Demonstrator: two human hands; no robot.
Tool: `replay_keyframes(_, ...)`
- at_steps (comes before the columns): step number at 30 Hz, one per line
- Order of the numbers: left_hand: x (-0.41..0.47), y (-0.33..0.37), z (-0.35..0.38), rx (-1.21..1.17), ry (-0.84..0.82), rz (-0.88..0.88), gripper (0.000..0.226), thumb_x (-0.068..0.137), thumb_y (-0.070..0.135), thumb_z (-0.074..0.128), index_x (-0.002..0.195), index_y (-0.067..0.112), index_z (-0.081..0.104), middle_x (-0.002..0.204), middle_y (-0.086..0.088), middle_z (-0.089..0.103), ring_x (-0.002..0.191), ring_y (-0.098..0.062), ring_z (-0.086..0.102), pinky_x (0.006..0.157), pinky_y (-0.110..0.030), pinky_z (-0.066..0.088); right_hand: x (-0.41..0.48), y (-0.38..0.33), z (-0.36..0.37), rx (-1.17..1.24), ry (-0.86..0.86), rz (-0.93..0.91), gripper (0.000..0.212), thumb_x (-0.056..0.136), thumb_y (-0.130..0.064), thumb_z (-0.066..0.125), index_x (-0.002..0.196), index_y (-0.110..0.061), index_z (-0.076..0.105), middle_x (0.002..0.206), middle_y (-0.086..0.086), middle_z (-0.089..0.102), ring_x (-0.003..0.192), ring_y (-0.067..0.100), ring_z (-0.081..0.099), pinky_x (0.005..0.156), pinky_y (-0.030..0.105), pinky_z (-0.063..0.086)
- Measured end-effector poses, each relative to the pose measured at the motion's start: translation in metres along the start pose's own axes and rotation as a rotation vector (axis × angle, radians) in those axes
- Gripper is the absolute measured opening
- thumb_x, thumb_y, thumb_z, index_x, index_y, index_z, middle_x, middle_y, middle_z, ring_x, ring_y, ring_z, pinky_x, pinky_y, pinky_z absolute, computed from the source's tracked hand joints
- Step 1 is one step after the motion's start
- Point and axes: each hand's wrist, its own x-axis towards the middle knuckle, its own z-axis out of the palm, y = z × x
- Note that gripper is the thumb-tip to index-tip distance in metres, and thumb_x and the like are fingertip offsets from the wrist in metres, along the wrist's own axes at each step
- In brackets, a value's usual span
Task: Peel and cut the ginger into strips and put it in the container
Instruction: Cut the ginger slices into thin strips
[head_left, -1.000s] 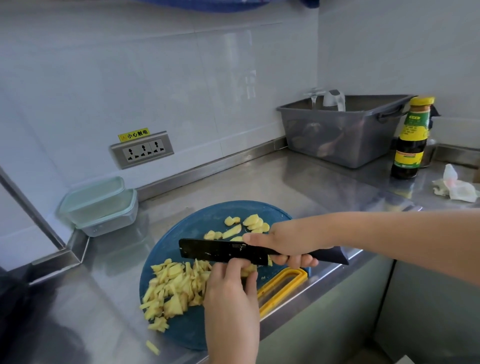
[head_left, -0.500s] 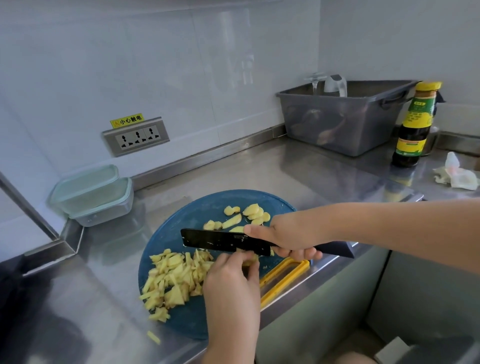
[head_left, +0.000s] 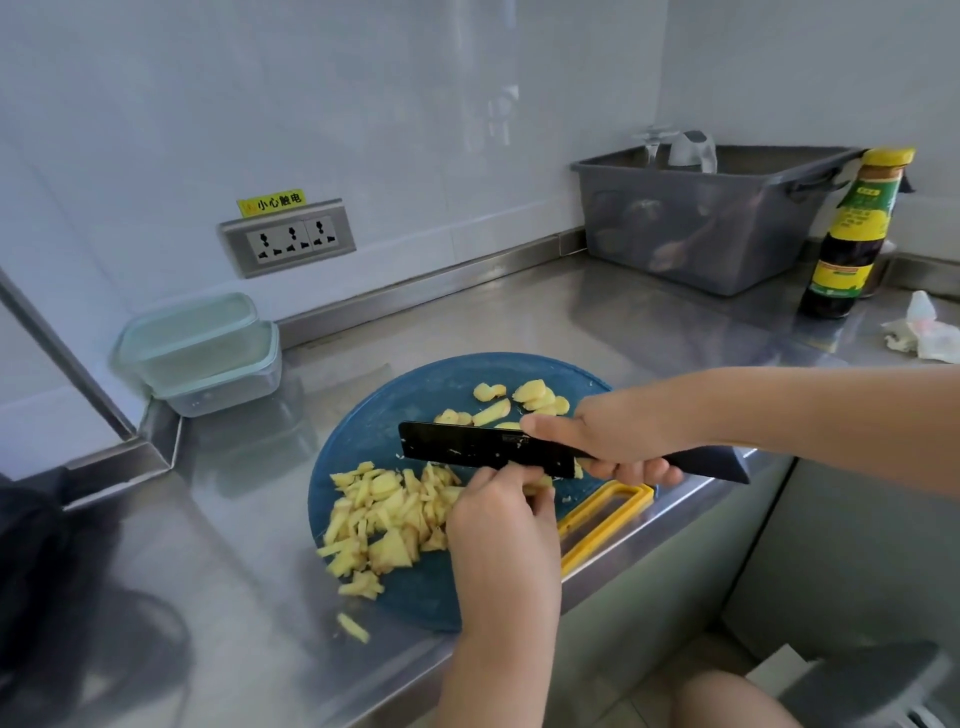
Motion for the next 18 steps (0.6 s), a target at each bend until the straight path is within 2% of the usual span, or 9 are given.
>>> replay_keyframes(6,0.0,0.003,-0.003,-0.038,-0.025,-0.016,0.011,0.075,0.015,0.079,0.085,0.019,0.076,0.08,0.005,0.069,0.065,-0.005,0.057,0.049,-0.002,0.025,-0.002,-0.006,0.004,-0.039,0.064,0.013,0.069,0.088,-0.075,0.009,0.06,-0.015,0.027,0.049,0.001,0.024,0.037,0.013,0.022,0.047,0.025,0.031)
replay_keyframes(10,-0.001,0.001,-0.002,-0.037,-0.03,-0.013,0.015,0.068,0.012,0.084,0.079,0.018,0.076,0.073,0.004,0.068,0.061,-0.009,0.061,0.049,-0.001,0.023,0.01,-0.009,0.012,-0.064,0.128,-0.008,0.074,0.088,-0.075,0.01,0.063,-0.011,0.038,0.056,0.005,0.034,0.043,0.017,0.031,0.05,0.025,0.036)
replay_keyframes(14,0.0,-0.003,0.004,-0.021,0.031,0.021,0.02,0.061,0.008,0.087,0.074,0.017,0.075,0.067,0.004,0.067,0.056,-0.01,0.061,0.05,0.0,0.024,0.014,-0.01,0.009,0.017,0.078,-0.007,0.072,0.087,-0.076,0.008,0.065,-0.012,0.035,0.059,0.004,0.029,0.047,0.016,0.026,0.053,0.027,0.034)
replay_keyframes(18,0.0,-0.005,0.004,-0.019,0.05,0.022,0.014,0.069,0.009,0.083,0.077,0.017,0.075,0.071,0.005,0.067,0.059,-0.007,0.057,0.05,-0.003,0.027,0.018,-0.009,0.016,-0.071,0.232,-0.057,0.076,0.091,-0.07,0.007,0.069,-0.007,0.044,0.062,0.014,0.049,0.05,0.025,0.048,0.062,0.03,0.047)
